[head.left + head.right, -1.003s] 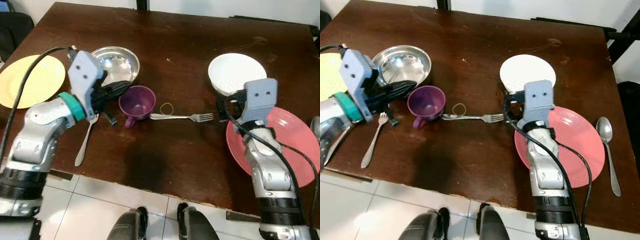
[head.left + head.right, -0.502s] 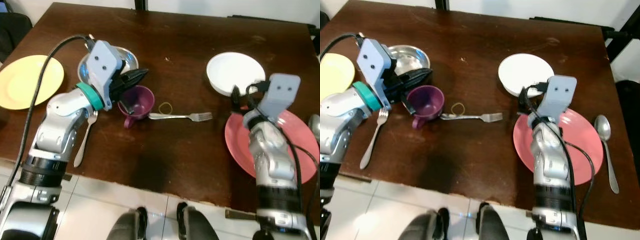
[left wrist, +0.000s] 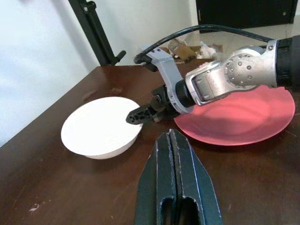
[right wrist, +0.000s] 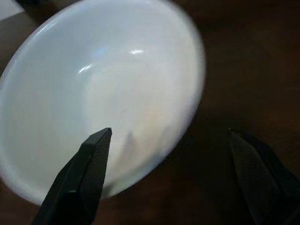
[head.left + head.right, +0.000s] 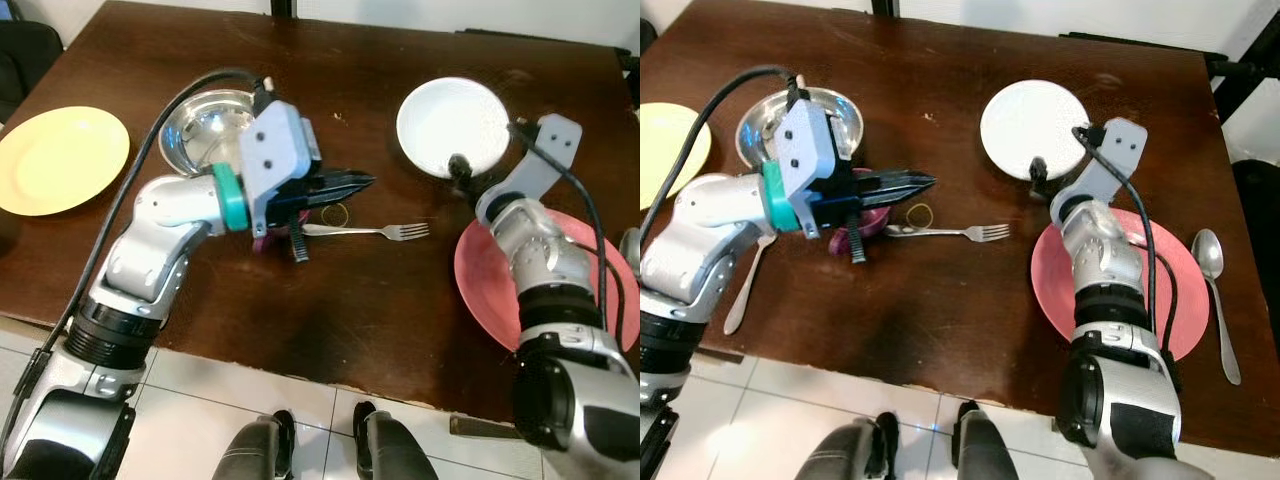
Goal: Setting the table
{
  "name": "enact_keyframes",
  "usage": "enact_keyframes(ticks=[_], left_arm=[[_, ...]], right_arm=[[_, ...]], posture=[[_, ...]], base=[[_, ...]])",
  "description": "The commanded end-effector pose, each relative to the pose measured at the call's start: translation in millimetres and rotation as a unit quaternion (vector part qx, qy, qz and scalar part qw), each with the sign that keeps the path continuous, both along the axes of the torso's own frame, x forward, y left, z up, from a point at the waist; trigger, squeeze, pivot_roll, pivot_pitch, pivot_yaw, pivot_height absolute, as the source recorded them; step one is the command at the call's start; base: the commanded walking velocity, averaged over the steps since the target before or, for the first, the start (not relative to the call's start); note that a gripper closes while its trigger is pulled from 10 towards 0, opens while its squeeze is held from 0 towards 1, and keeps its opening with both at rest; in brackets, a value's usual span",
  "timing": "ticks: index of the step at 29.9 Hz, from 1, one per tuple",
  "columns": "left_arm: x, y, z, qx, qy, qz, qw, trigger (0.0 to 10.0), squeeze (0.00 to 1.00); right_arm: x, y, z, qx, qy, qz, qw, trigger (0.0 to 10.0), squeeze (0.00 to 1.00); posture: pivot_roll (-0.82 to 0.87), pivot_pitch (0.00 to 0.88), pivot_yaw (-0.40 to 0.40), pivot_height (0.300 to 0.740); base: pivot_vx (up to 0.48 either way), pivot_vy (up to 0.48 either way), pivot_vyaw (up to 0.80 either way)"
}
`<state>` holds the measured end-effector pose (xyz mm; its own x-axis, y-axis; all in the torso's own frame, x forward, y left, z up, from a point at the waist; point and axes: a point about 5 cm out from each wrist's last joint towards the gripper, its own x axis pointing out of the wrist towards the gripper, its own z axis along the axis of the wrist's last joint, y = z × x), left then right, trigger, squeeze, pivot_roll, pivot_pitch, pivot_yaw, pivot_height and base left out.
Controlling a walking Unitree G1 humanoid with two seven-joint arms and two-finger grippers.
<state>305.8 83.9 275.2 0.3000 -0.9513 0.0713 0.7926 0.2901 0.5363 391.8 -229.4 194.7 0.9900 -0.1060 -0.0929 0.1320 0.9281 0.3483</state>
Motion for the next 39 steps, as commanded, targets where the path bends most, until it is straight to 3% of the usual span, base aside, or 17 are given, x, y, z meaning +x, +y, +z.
enact_keyframes(ticks=[1,4,13,17,27,30,39], left_arm=[[-4.8,-3.1,-1.2,0.005,-0.004,-0.014,1.0,10.0,0.0],[-7.3,-0.9,-3.1,0.003,-0.001,-0.01,1.0,10.0,0.0],[-9.2,3.6,-7.9,-0.007,0.008,0.006,1.0,10.0,0.0],[-9.7,4.6,-9.4,-0.014,0.012,0.013,1.0,10.0,0.0],[-10.8,4.3,-9.4,-0.022,0.015,0.019,0.999,10.0,0.0],[-12.5,5.6,-8.2,-0.024,0.016,0.025,0.999,10.0,0.0],[-18.5,7.6,-5.9,-0.022,0.016,0.028,0.999,10.0,0.0]], right_arm=[[0.1,-1.3,-11.0,0.022,0.022,-0.002,1.0,10.0,0.0],[3.6,-1.6,-5.1,0.08,0.003,0.012,0.997,10.0,0.0],[6.2,-2.1,1.4,0.103,-0.011,0.021,0.994,10.0,0.0],[9.6,-5.1,22.9,0.15,-0.075,0.03,0.985,10.0,0.0],[15.3,2.5,19.5,0.142,-0.058,0.032,0.988,10.0,0.0],[17.1,15.1,4.7,0.118,-0.006,0.036,0.992,10.0,0.0],[17.6,16.3,0.8,0.109,0.005,0.029,0.994,10.0,0.0]], posture=[[0.03,0.167,0.071,0.74],[0.04,0.165,0.068,0.74],[0.04,0.161,0.066,0.74],[0.04,0.158,0.072,0.74],[0.06,0.17,0.069,0.74],[0.09,0.189,0.064,0.74],[0.11,0.22,0.056,0.74]], base=[[0.0,0.0,0.0],[0.0,0.0,0.0],[0.0,0.0,0.0],[0.0,0.0,0.0],[0.0,0.0,0.0],[0.0,0.0,0.0],[0.0,0.0,0.0]])
